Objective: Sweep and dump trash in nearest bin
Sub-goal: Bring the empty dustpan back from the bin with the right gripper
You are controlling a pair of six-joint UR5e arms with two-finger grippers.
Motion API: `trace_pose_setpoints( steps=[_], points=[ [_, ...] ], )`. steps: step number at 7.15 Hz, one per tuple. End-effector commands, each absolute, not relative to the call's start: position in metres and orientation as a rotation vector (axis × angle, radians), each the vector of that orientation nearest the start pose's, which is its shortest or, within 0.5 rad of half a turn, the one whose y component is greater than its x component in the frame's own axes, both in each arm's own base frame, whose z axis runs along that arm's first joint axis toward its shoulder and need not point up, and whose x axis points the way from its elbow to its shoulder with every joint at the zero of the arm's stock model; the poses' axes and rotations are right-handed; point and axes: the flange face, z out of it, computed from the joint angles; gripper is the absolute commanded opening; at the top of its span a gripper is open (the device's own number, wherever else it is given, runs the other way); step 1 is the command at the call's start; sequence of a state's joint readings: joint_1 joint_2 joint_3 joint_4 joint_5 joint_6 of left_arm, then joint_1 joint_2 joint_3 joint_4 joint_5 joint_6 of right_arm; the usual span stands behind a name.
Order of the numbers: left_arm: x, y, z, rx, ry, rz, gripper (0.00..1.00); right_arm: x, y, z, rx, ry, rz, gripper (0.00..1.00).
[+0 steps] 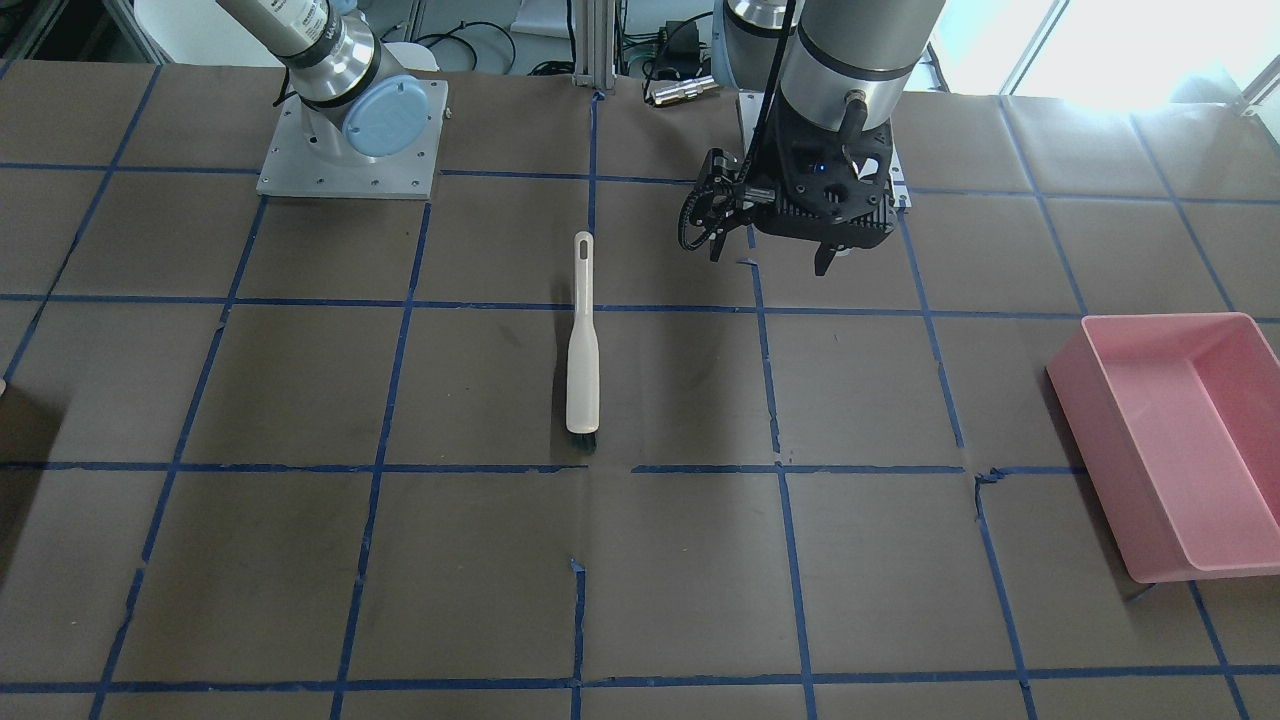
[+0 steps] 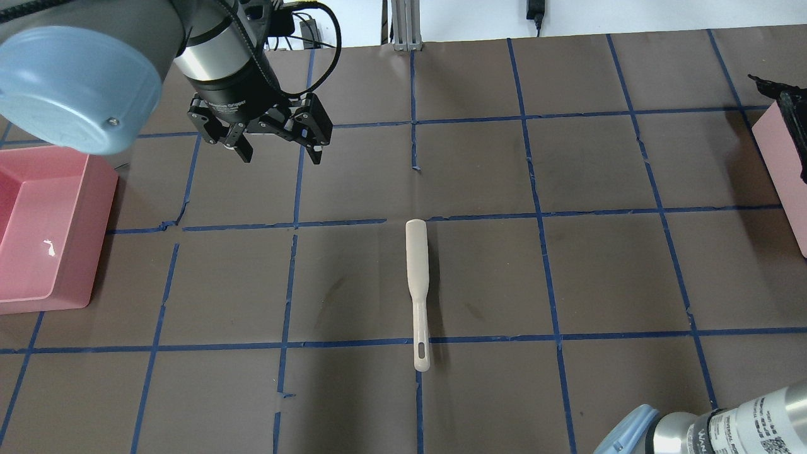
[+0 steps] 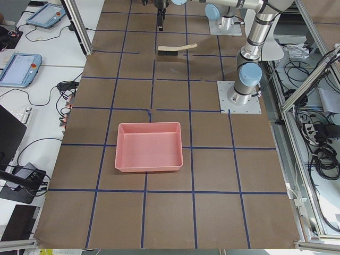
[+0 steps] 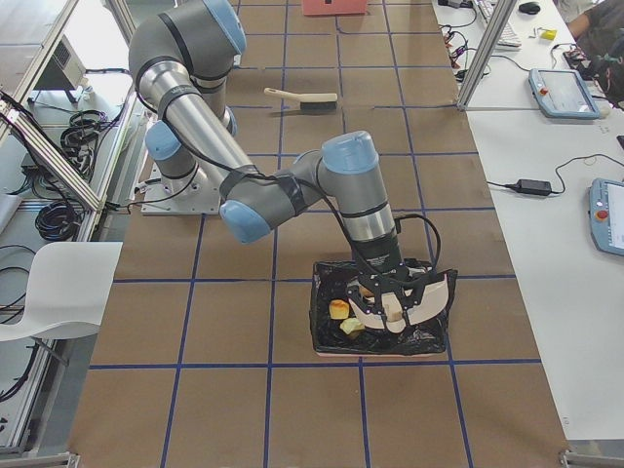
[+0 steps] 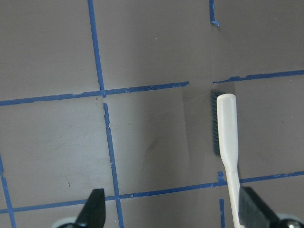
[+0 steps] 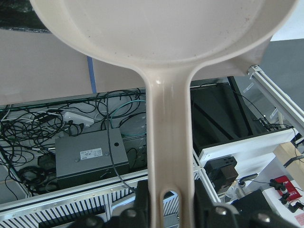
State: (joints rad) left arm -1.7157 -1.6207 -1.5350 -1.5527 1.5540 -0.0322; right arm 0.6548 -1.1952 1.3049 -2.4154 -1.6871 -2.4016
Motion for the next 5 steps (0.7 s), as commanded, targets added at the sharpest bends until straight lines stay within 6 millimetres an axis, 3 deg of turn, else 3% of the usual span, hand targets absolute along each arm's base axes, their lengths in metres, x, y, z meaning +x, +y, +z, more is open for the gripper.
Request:
trace_pose_setpoints(
  steps=[1,3,5],
  points=[
    [-0.200,-0.489,0.480,0.176,3.102,-0.021,1.00,-0.429,-0.513,0.536,1.501,-1.974,-0.142,0.00],
    [-0.193,-0.494,0.483,0.148,3.112,-0.029,1.00,-0.378,-0.535,0.535,1.455,-2.121,-0.078,0.00],
    [-0.188,-0.491,0.490,0.117,3.118,-0.034,1.00,-0.310,-0.569,0.523,1.462,-2.198,-0.011,0.00]
  ],
)
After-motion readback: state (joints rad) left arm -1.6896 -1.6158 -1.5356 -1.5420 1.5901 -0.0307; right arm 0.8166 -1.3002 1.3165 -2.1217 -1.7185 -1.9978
